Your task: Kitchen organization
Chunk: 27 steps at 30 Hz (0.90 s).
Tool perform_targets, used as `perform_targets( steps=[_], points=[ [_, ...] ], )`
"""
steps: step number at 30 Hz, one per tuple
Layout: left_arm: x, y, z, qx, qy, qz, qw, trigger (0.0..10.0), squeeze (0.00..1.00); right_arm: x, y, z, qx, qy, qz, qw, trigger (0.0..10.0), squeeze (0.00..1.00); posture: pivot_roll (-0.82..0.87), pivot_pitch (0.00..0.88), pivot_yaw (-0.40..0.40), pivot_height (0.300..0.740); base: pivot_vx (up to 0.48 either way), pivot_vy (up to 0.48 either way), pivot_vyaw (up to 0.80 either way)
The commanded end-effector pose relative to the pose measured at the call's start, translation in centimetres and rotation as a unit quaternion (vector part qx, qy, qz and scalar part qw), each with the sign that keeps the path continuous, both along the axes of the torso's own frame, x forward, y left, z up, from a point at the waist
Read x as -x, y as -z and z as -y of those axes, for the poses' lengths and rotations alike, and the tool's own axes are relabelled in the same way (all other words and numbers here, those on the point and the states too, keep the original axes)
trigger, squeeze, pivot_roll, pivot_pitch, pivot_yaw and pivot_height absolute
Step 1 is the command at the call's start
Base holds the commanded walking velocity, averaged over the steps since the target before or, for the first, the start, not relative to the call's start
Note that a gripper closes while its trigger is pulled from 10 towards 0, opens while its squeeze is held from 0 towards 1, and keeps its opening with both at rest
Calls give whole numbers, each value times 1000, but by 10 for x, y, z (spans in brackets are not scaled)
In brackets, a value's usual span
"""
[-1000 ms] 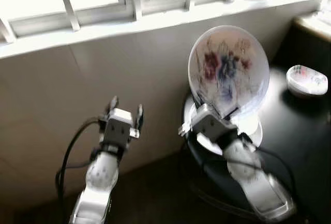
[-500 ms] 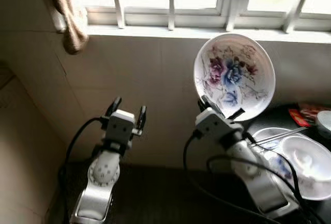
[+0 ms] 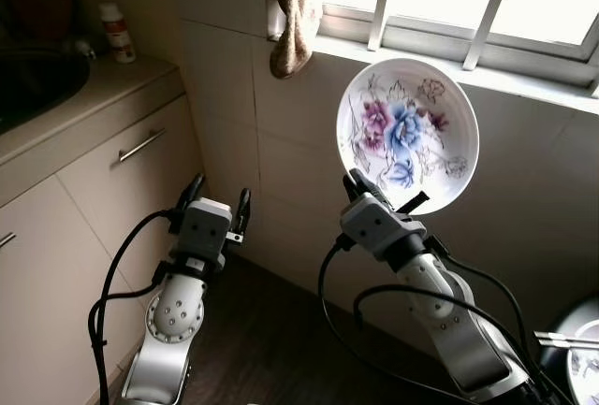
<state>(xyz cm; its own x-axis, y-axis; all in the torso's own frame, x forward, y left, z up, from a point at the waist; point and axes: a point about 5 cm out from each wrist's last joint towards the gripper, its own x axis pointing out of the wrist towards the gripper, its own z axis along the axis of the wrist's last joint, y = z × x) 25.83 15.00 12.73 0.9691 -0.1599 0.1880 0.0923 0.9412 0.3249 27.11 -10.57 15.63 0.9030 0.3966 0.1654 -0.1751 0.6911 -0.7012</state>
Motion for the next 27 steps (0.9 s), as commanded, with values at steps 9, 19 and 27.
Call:
perform_targets(
  steps=[9,19,27],
  points=[
    [1,-4,4,3,10,11,1000,10000,0,0,-7,1,-2,-4,16,1000,0,0,70,0,-27,740,0,0,800],
    [0,-9,1,13,5,25,1000,10000,0,-1,-7,1,-16,-5,12,1000,0,0,71,0,-30,740,0,0,800],
    [0,-10,1,13,5,28,999,10000,0,-2,-8,3,-33,-1,12,999,0,0,73,0,-29,740,0,0,430]
  ],
)
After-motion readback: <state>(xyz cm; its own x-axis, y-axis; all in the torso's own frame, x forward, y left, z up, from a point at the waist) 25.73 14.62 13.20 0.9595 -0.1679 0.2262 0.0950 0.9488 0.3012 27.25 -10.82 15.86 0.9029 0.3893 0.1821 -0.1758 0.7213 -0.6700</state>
